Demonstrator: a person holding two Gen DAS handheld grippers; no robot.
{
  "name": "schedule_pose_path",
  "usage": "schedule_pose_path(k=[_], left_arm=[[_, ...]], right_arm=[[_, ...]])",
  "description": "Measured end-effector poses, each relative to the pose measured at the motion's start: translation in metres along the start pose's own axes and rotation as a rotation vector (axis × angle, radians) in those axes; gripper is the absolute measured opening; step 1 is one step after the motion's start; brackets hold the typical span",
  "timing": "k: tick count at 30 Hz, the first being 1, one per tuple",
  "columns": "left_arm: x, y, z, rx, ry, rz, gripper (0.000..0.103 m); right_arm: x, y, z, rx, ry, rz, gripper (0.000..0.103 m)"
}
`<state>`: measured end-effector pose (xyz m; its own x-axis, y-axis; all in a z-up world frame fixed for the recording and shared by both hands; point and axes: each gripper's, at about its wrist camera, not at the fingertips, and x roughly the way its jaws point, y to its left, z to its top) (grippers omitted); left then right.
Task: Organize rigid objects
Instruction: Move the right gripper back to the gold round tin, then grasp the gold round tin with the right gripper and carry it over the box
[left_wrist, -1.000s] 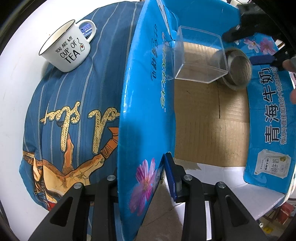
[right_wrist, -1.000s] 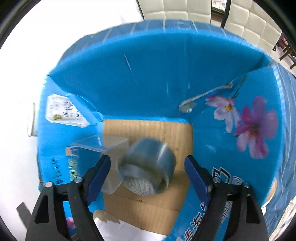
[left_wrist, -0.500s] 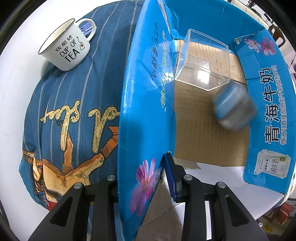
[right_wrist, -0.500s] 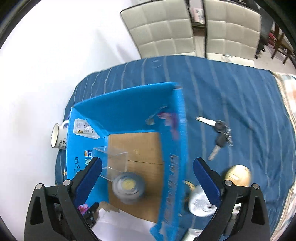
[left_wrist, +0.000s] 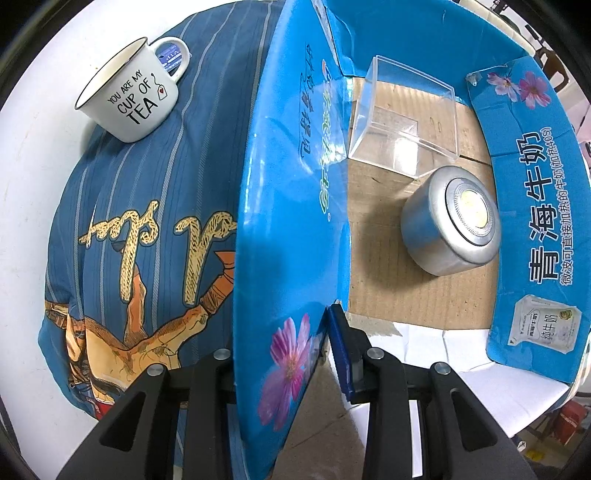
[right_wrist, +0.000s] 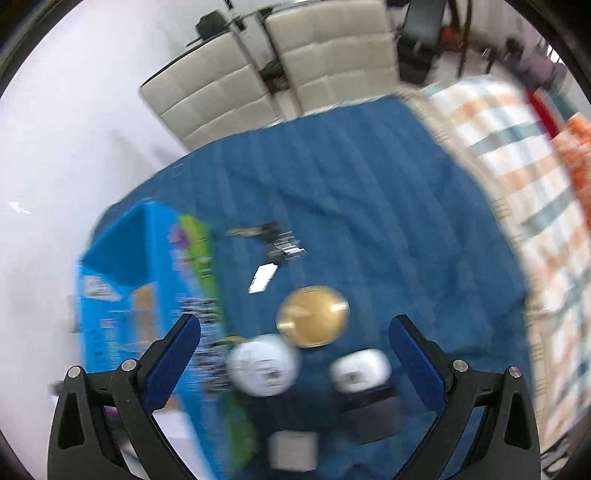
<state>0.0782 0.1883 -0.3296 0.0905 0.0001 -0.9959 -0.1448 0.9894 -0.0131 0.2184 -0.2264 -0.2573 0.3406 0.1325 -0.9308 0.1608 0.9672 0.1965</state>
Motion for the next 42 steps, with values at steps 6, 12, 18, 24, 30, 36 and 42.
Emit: schedule_pose_path(k=[6, 12, 18, 24, 30, 36, 42], left_arm=[[0.0, 0.0, 0.001, -0.001, 0.001, 0.0, 0.03], [-0.001, 0.0, 0.001, -0.001, 0.005, 0.002, 0.031], [0.0, 0.001, 0.002, -0.005, 0.01, 0.001, 0.031], [0.001, 0.002, 0.002, -0.007, 0.014, 0.001, 0.031], [0.001, 0.003, 0.003, -0.009, 0.014, 0.0, 0.031], [0.002, 0.004, 0.002, -0.012, 0.013, -0.001, 0.031], [0.002, 0.004, 0.002, -0.011, 0.014, 0.0, 0.031]], right_arm=[[0.01, -0.025, -0.023, -0.038, 0.094, -0.055, 0.103], [0.04, -0.04, -0.026, 0.094, 0.189, 0.075, 0.103], [0.075, -0.013, -0.011, 0.074, 0.24, 0.075, 0.103], [0.112, 0.009, -0.001, 0.01, 0.299, -0.002, 0.088], [0.14, 0.013, -0.004, 0.024, 0.383, -0.015, 0.071], [0.145, 0.016, -0.006, 0.026, 0.375, -0.023, 0.071], [0.144, 0.014, -0.001, 0.031, 0.364, -0.026, 0.07]])
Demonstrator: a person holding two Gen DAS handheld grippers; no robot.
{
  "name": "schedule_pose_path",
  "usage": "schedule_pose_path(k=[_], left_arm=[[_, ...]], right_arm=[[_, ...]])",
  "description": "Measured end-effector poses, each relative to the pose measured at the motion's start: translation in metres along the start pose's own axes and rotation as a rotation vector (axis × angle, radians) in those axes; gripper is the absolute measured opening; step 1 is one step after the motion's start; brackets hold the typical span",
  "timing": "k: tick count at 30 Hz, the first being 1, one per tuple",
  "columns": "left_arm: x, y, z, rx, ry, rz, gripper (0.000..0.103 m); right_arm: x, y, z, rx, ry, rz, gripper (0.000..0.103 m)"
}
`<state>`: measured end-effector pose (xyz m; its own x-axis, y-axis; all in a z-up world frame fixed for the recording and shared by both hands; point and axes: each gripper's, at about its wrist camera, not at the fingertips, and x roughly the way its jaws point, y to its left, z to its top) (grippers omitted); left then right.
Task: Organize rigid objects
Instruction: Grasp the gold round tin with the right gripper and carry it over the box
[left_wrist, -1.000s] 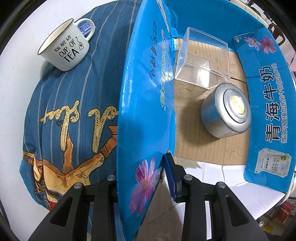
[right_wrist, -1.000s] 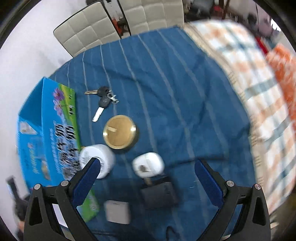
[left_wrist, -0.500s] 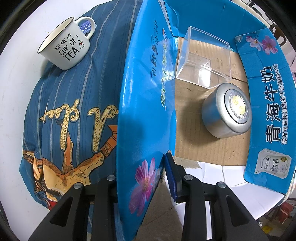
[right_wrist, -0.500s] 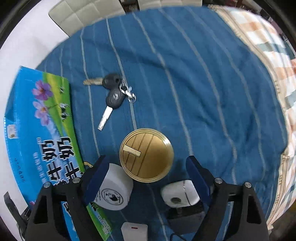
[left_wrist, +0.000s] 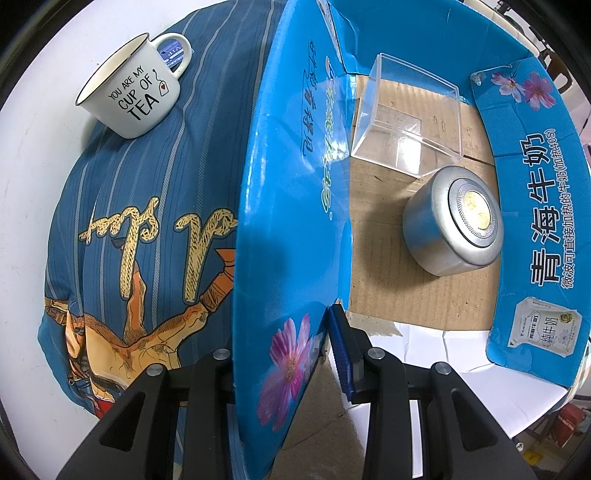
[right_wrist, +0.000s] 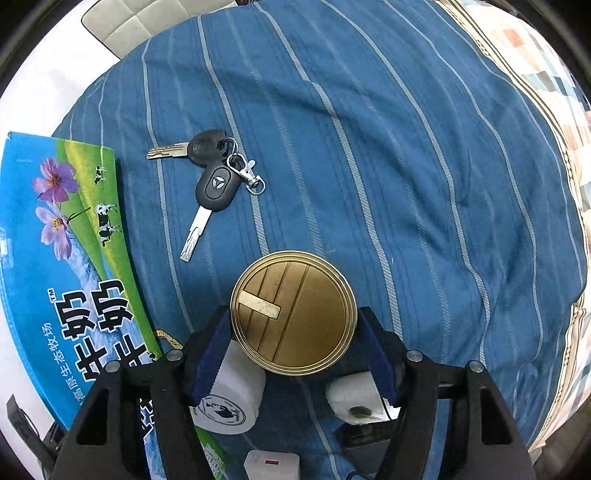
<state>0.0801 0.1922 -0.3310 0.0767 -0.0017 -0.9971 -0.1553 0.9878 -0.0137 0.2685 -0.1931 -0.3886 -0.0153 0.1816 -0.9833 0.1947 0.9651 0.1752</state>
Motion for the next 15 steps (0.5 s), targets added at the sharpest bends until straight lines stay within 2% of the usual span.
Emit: schedule_pose_path(k=[6, 15], left_arm=[[0.0, 0.0, 0.0, 0.004, 0.001, 0.002, 0.031], [0.0, -0.001, 0.001, 0.005, -0.001, 0.003, 0.031]], right_arm=[[-0.018, 0.005, -0.005, 0.002, -0.04, 0.018, 0.07], [-0.072, 0.02, -0.021, -0.036, -0.107, 0.087, 0.07]])
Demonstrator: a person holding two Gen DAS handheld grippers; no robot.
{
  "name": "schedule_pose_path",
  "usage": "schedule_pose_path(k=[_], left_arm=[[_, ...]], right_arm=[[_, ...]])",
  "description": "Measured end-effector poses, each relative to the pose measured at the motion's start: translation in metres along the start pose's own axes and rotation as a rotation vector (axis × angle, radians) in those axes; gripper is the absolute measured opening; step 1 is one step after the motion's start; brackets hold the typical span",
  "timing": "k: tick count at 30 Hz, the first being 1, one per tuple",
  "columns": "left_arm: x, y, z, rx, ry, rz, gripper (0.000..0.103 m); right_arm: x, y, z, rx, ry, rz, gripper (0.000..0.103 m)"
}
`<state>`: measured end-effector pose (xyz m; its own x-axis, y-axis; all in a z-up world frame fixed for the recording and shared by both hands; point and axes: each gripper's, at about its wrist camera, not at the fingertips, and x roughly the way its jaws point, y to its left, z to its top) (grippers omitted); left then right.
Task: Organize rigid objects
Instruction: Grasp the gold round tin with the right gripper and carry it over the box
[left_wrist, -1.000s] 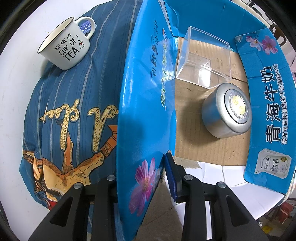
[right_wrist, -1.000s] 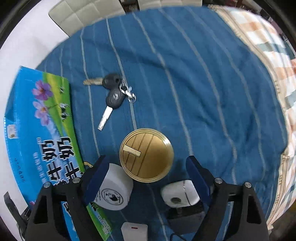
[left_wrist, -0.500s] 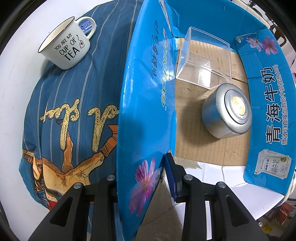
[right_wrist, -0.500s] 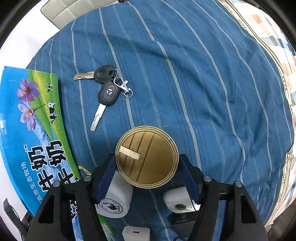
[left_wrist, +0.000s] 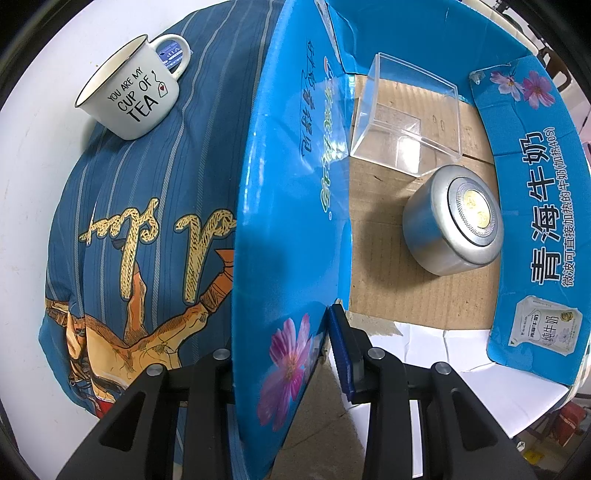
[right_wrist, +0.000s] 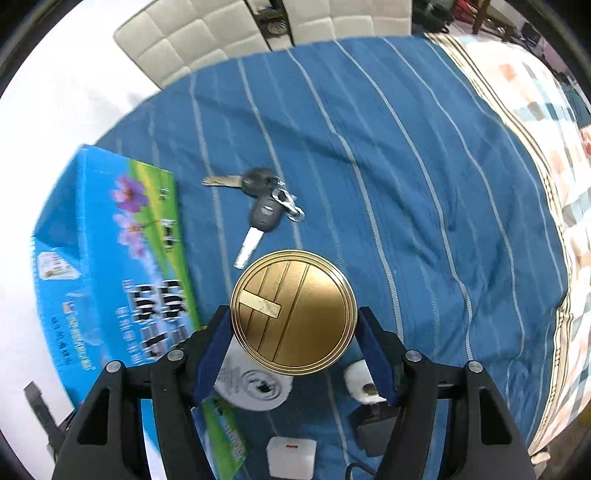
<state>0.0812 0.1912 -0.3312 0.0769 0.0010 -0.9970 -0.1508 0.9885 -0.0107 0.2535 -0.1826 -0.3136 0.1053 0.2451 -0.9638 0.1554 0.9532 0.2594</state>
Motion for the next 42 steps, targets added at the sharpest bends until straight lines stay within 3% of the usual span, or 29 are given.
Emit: schedule_pose_path(k=[9, 20, 26, 30, 42], left_arm=[[-0.001, -0.001, 0.0, 0.002, -0.002, -0.001, 0.031], [0.0, -0.001, 0.001, 0.006, 0.0, -0.003, 0.031], [0.001, -0.001, 0.001, 0.003, 0.0, -0.005, 0.031], [0.002, 0.0, 0.001, -0.001, 0.001, -0.007, 0.031], [0.004, 0.003, 0.001, -0.001, 0.006, -0.012, 0.031]], right_arm=[[-0.047, 0.033, -0.023, -0.073, -0.036, 0.092, 0.07], [-0.076, 0.113, -0.024, -0.183, -0.049, 0.215, 0.07], [-0.056, 0.161, -0.008, -0.228, -0.04, 0.231, 0.07], [-0.025, 0.186, 0.005, -0.243, -0.023, 0.197, 0.07], [0.039, 0.207, 0.02, -0.254, 0.031, 0.106, 0.07]])
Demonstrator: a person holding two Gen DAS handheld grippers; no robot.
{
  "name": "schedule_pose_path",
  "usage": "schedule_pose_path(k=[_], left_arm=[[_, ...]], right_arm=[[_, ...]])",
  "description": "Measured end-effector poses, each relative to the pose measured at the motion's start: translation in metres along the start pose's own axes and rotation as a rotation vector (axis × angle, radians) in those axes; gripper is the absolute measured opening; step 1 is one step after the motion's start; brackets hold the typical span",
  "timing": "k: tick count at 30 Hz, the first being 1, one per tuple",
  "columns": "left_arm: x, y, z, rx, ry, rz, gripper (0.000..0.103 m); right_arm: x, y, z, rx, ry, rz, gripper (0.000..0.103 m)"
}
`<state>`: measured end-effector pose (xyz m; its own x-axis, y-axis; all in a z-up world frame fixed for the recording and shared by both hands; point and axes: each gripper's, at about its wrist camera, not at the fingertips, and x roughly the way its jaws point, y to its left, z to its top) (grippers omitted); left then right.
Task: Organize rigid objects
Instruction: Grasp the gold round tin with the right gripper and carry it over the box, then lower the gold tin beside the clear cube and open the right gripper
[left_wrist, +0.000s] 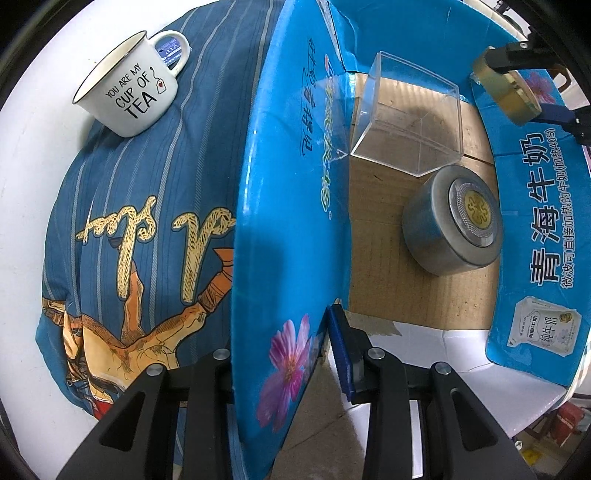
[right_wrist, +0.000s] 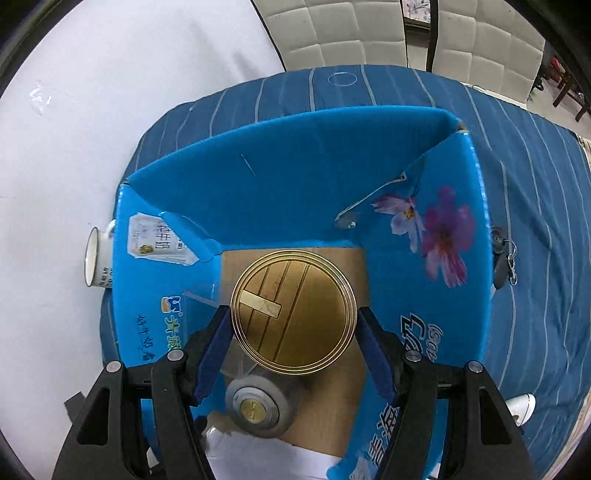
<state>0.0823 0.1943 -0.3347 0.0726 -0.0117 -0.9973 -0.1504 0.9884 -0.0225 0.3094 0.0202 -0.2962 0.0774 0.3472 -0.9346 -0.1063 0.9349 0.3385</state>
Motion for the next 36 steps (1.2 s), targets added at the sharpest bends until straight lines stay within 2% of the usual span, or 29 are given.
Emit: schedule_pose_path(k=[13, 19, 22, 24, 28, 36], left_arm=[[0.002, -0.003, 0.002, 0.01, 0.006, 0.002, 0.031], [0.002, -0.003, 0.001, 0.014, 0.005, 0.004, 0.031], [0.002, -0.003, 0.001, 0.014, 0.005, 0.002, 0.031], [0.002, -0.004, 0.002, 0.016, 0.005, 0.004, 0.031], [0.002, -0.003, 0.002, 0.013, 0.006, 0.001, 0.031], [0.002, -0.002, 0.001, 0.009, 0.004, -0.001, 0.031]], right_arm=[[0.05, 0.005, 0.013, 0.001, 0.061, -0.042, 0.07], [0.067, 0.006, 0.013, -0.005, 0.089, -0.032, 0.07], [0.06, 0.005, 0.013, -0.001, 0.081, -0.015, 0.071], [0.055, 0.005, 0.011, 0.0, 0.081, 0.017, 0.079], [0.031, 0.007, 0.006, -0.011, 0.054, 0.044, 0.083], [-0.024, -0.002, -0.019, -0.081, -0.038, -0.046, 0.084]])
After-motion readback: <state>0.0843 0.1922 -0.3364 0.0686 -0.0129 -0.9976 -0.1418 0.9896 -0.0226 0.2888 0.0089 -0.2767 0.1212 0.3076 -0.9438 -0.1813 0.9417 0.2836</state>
